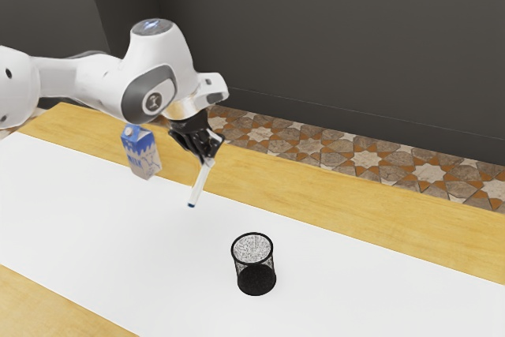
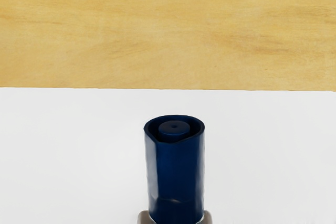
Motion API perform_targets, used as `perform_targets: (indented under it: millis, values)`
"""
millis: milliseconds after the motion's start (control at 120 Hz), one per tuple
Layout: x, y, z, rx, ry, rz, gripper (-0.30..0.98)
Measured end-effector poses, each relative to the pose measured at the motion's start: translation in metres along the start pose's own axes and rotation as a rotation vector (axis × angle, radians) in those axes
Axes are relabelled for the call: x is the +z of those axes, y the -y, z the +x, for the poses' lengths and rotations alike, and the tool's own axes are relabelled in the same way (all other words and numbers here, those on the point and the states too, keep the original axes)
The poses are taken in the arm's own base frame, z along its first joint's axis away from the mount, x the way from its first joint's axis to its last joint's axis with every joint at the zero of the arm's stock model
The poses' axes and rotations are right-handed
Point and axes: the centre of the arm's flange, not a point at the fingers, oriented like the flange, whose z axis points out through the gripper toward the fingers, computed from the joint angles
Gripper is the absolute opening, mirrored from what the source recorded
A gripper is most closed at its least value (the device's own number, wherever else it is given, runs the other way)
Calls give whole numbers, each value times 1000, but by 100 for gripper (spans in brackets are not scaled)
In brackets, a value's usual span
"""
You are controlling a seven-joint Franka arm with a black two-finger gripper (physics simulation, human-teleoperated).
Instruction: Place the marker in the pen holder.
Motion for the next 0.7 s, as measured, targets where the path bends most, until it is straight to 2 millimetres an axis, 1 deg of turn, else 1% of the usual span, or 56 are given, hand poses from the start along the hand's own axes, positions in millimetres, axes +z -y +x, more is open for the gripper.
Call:
perform_targets:
  millis: [58,117,258,367,433,558,617,700]
  values:
    - [-6,-21,0,32,-26,-12,-10]
    - [-9,-35,0,52,-51,-21,-10]
    - [-17,-54,2,73,-115,-38,-10]
    - [-20,-73,0,93,-154,-57,-10]
    - [-16,-86,-3,109,-171,-66,-10]
    - [4,-108,-7,134,-180,-76,-10]
    - [11,-112,-9,135,-179,-79,-10]
    - [22,-109,-19,129,-164,-77,-10]
